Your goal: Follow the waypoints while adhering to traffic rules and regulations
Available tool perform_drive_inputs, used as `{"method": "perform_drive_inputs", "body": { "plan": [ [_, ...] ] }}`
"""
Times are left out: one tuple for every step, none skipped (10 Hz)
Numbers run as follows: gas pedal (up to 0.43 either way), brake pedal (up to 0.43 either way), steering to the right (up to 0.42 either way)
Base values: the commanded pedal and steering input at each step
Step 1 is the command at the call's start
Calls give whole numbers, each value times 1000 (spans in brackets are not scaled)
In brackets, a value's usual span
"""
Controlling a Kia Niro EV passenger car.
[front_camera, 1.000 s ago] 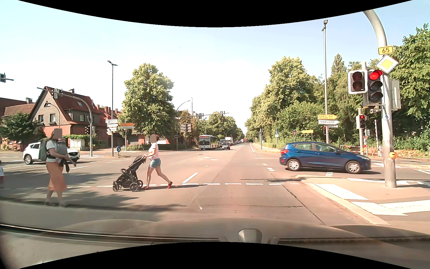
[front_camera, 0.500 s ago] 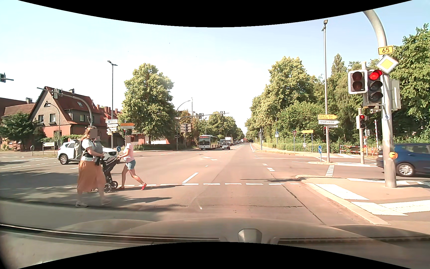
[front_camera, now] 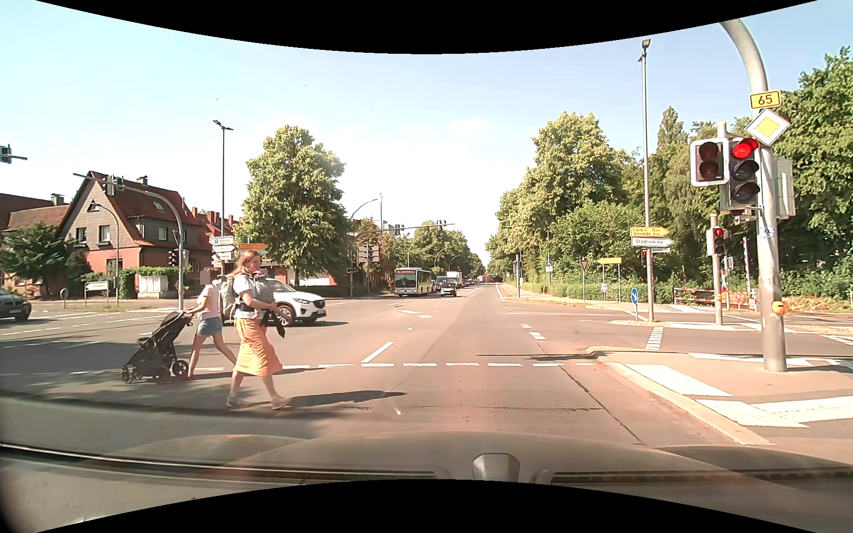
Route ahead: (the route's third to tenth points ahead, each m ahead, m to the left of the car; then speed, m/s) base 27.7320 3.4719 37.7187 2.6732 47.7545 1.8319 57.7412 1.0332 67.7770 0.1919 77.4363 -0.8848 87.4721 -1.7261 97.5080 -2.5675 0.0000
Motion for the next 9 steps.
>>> {"method": "perform_drive_inputs", "body": {
  "plan": [
    [0,280,16],
    [0,280,16],
    [0,280,16],
    [0,280,16],
    [0,280,16],
    [0,280,16],
    [0,280,16],
    [0,280,16],
    [0,280,16]
  ]
}}
